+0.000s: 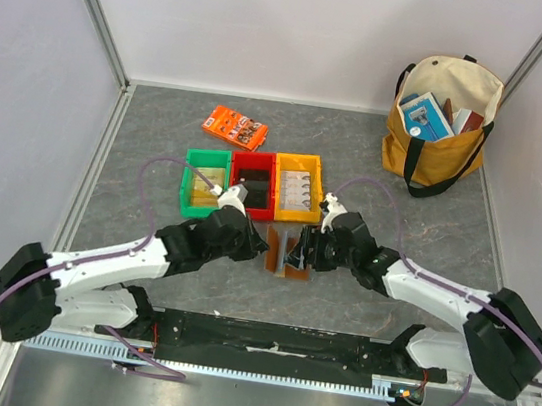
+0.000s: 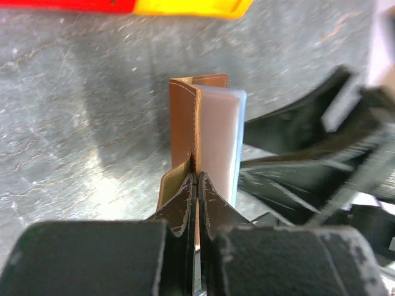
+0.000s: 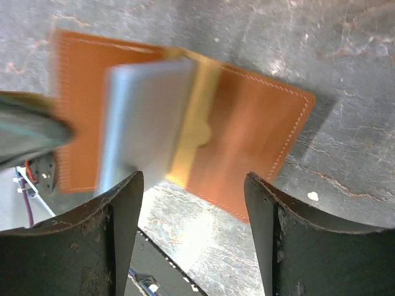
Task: Take the credit cards out of the card holder
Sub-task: Open the card holder at the center of the board.
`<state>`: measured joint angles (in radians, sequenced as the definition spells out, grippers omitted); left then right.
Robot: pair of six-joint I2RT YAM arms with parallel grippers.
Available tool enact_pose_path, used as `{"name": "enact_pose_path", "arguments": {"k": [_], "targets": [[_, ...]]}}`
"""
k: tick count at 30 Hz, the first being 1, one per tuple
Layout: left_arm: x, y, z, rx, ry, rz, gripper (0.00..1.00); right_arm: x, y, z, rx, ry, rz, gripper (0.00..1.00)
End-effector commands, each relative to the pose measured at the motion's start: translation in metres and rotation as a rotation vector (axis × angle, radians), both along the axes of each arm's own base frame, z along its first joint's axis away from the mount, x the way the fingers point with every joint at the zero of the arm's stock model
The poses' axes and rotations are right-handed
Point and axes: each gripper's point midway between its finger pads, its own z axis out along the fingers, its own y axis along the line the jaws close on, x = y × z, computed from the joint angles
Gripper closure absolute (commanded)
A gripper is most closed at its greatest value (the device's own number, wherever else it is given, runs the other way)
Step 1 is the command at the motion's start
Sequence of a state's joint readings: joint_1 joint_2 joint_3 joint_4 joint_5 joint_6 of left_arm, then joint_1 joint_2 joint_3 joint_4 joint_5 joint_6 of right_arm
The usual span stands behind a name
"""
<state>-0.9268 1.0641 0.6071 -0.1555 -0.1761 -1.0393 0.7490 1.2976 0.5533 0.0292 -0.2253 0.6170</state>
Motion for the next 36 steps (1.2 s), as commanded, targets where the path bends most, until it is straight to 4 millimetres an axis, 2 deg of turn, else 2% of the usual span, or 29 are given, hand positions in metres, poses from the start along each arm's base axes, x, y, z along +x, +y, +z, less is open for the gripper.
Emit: {"name": "enact_pose_path", "arguments": {"k": [1,3,5,7,12,18,25,31,36], "targets": [[-0.009,-0.003,-0.031,0.125,0.066,-0.096,0.98,0.006,0.001,0.032,0.051,-0.08,-0.021,0.28],[-0.01,-0.004,-0.036,0.142,0.077,-0.103,0.98,0.014,-0.006,0.04,0.045,-0.122,-0.071,0.28],[-0.011,0.001,-0.042,0.159,0.081,-0.096,0.98,0.016,-0.02,0.037,-0.013,-0.136,-0.12,0.28],[-0.012,0.007,-0.045,0.173,0.084,-0.082,0.98,0.015,-0.023,0.039,-0.023,-0.147,-0.115,0.28],[-0.016,0.014,-0.049,0.171,0.084,-0.069,0.98,0.004,0.0,0.039,0.075,-0.107,-0.017,0.3],[-0.024,0.02,-0.064,0.118,0.113,-0.038,0.98,0.001,0.004,0.017,0.051,-0.047,-0.002,0.31],[-0.031,0.027,-0.085,0.052,0.147,0.02,0.98,-0.015,0.032,0.024,0.167,0.001,0.118,0.31],[-0.031,0.028,-0.085,0.028,0.148,0.041,0.98,-0.038,0.065,0.015,0.181,0.049,0.228,0.32],[-0.03,0.035,-0.08,0.0,0.127,0.078,0.96,-0.043,0.073,-0.004,0.133,0.076,0.235,0.35]]}}
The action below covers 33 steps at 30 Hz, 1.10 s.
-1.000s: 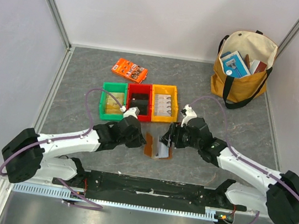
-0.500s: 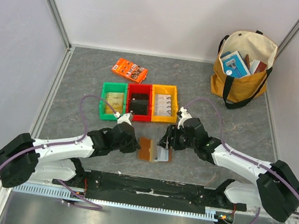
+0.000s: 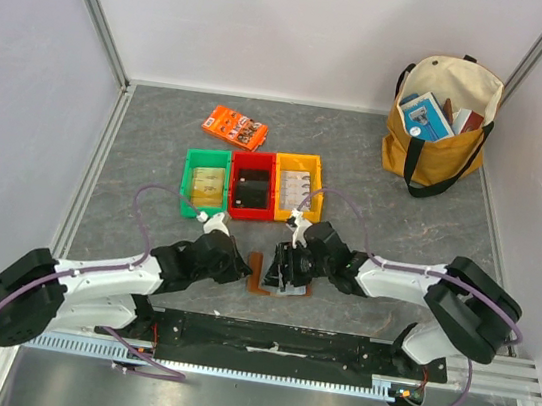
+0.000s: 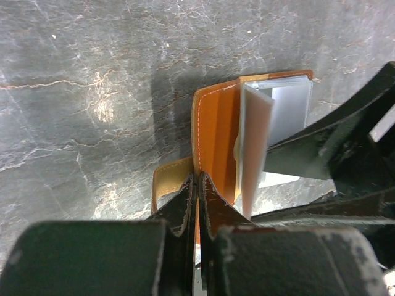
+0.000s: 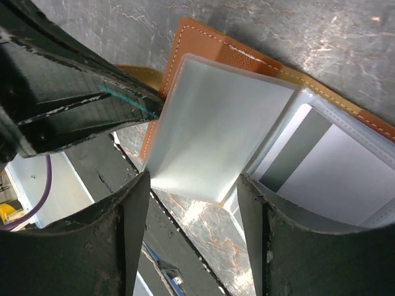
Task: Take the credit cards out of the card holder
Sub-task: Open the card holder at the center of the board.
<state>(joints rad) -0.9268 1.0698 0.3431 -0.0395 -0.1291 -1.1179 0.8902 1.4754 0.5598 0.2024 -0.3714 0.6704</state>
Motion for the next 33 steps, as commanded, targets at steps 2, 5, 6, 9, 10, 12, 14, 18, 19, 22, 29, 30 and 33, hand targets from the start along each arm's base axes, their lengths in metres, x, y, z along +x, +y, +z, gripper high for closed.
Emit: {"name": "enact_pose_path", "arguments": {"k": [2,5,6,9,10,12,14,18,19,22,29,30,33], "targets": [[0.007,0.006,0.012,-0.069,-0.04,0.083,0.95,0.004,0.025,0.013,0.052,-0.026,0.03,0.36],[0.005,0.005,0.02,-0.09,-0.048,0.073,0.94,0.0,0.032,0.013,0.036,-0.039,0.059,0.36],[0.004,0.004,0.022,-0.097,-0.048,0.069,0.94,0.001,0.035,0.014,0.031,-0.048,0.066,0.36],[0.004,0.004,0.028,-0.117,-0.056,0.072,0.91,0.001,0.039,0.008,-0.015,-0.055,0.084,0.37],[0.004,0.005,0.03,-0.119,-0.061,0.076,0.9,0.003,0.039,0.003,-0.047,-0.057,0.084,0.38],[0.006,0.01,0.037,-0.117,-0.079,0.094,0.86,0.003,0.035,-0.009,-0.116,-0.061,0.087,0.41],[0.008,0.018,0.045,-0.103,-0.106,0.116,0.83,0.001,0.032,-0.019,-0.162,-0.061,0.093,0.42],[0.013,0.025,0.072,-0.133,-0.176,0.138,0.83,-0.005,0.033,-0.026,-0.189,-0.055,0.114,0.45],[0.014,0.025,0.079,-0.154,-0.189,0.14,0.83,-0.005,0.033,-0.028,-0.198,-0.056,0.118,0.45],[0.016,0.023,0.095,-0.186,-0.222,0.139,0.83,-0.004,0.037,-0.027,-0.208,-0.069,0.121,0.45],[0.019,0.0,0.073,-0.166,-0.174,0.074,0.88,0.0,0.043,-0.009,-0.172,-0.113,0.109,0.46],[0.02,-0.003,0.067,-0.165,-0.163,0.07,0.89,0.0,0.043,-0.006,-0.168,-0.116,0.111,0.46],[0.023,-0.012,0.052,-0.158,-0.133,0.05,0.9,-0.001,0.044,-0.003,-0.156,-0.119,0.113,0.46]]}}
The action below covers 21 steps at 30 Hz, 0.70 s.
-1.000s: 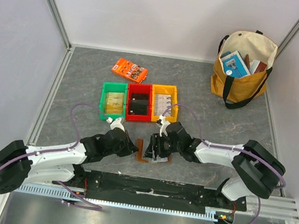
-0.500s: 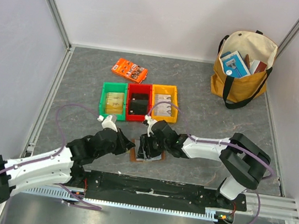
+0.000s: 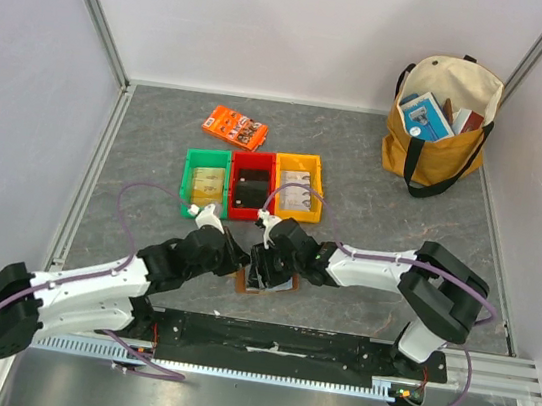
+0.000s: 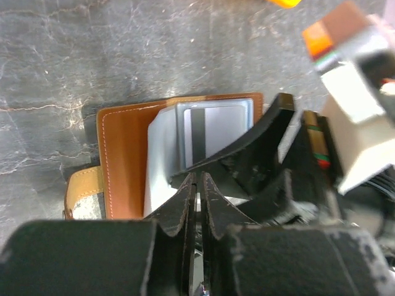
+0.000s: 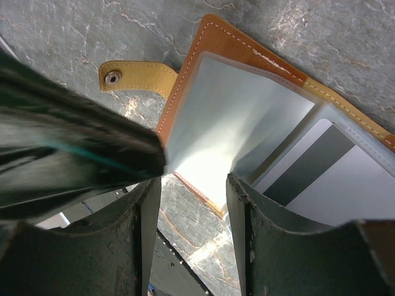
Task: Take the credit cards out of the card holder
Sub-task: Open the card holder at the center of the board.
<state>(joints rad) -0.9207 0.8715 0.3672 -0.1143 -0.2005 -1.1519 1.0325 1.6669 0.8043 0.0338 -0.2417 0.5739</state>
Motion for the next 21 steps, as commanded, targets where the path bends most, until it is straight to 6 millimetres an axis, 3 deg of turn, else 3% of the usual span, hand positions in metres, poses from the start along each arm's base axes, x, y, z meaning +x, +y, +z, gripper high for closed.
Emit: {"name": "enact_pose_path", "arguments": {"k": [1,10,16,21], "targets": [[0.01,-0.018,-0.002,-0.032,-0.021,-0.04,0.91,0.004,0.002,0.016,0.017,-0.045,0.0,0.46],[0.005,0.005,-0.051,0.08,0.066,0.008,0.98,0.024,-0.021,0.048,0.049,-0.178,-0.114,0.38],[0.003,0.015,-0.057,0.088,0.074,0.035,0.98,0.04,-0.062,0.033,-0.003,-0.136,-0.236,0.42],[0.003,0.015,-0.058,0.089,0.078,0.03,0.98,0.04,-0.071,0.022,0.0,-0.096,-0.245,0.49]]}}
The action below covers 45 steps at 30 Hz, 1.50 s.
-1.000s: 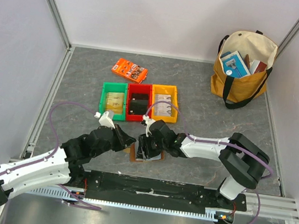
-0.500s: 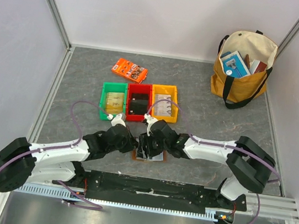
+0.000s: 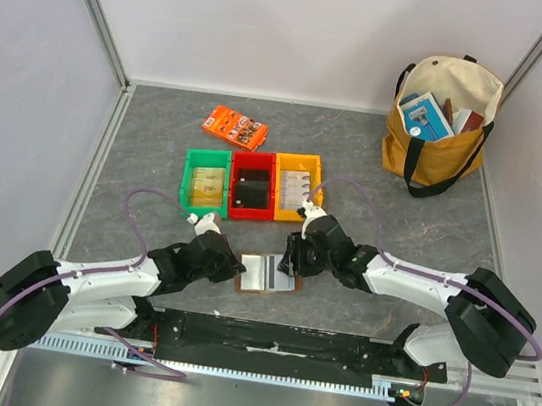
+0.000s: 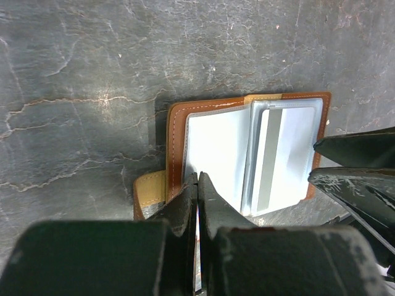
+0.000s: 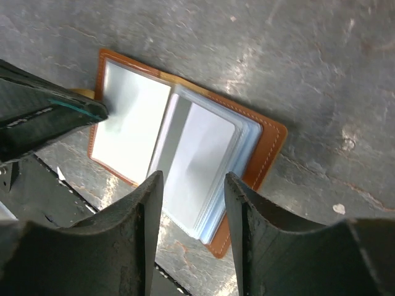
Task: Take the credit cards out of the card holder
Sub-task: Open the card holder at the center of the board, then remove the credit card from the card holder.
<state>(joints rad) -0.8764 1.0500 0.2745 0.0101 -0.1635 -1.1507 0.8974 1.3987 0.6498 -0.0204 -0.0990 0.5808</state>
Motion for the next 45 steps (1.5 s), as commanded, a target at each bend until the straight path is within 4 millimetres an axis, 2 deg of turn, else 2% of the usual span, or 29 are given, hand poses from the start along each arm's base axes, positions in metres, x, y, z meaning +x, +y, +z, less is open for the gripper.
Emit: {"name": "enact_pose_path", "arguments": {"k": [1,7,10,15,18,22,29,38,45], "targets": [[0.006,-0.001,0.004,-0.012,-0.029,0.009,0.98,-0.005,-0.004,-0.005,0.009,0.027,-0.002,0.51],[0.004,-0.005,0.003,-0.025,-0.017,-0.006,0.98,-0.007,-0.003,-0.015,0.024,0.051,0.0,0.59],[0.003,-0.008,0.004,-0.035,-0.012,-0.016,0.98,-0.007,0.0,-0.013,0.041,0.052,0.009,0.62],[0.002,-0.014,0.004,-0.056,-0.002,-0.031,0.98,-0.008,0.003,-0.014,0.046,0.06,0.023,0.63],[0.001,-0.018,0.008,-0.079,0.0,-0.039,0.98,-0.008,0.001,-0.022,0.026,0.072,0.022,0.64],[0.003,-0.022,0.021,-0.127,-0.019,-0.038,0.96,-0.009,-0.005,-0.034,-0.011,0.082,0.012,0.66],[0.005,-0.036,0.047,-0.229,-0.068,-0.066,0.82,-0.011,-0.01,-0.046,-0.054,0.098,0.014,0.68],[0.005,-0.041,0.031,-0.208,-0.039,-0.082,0.75,-0.011,-0.013,-0.05,-0.074,0.101,0.015,0.69],[0.011,-0.028,0.006,-0.171,-0.003,-0.031,0.74,-0.011,-0.014,-0.051,-0.079,0.099,0.017,0.7]]}}
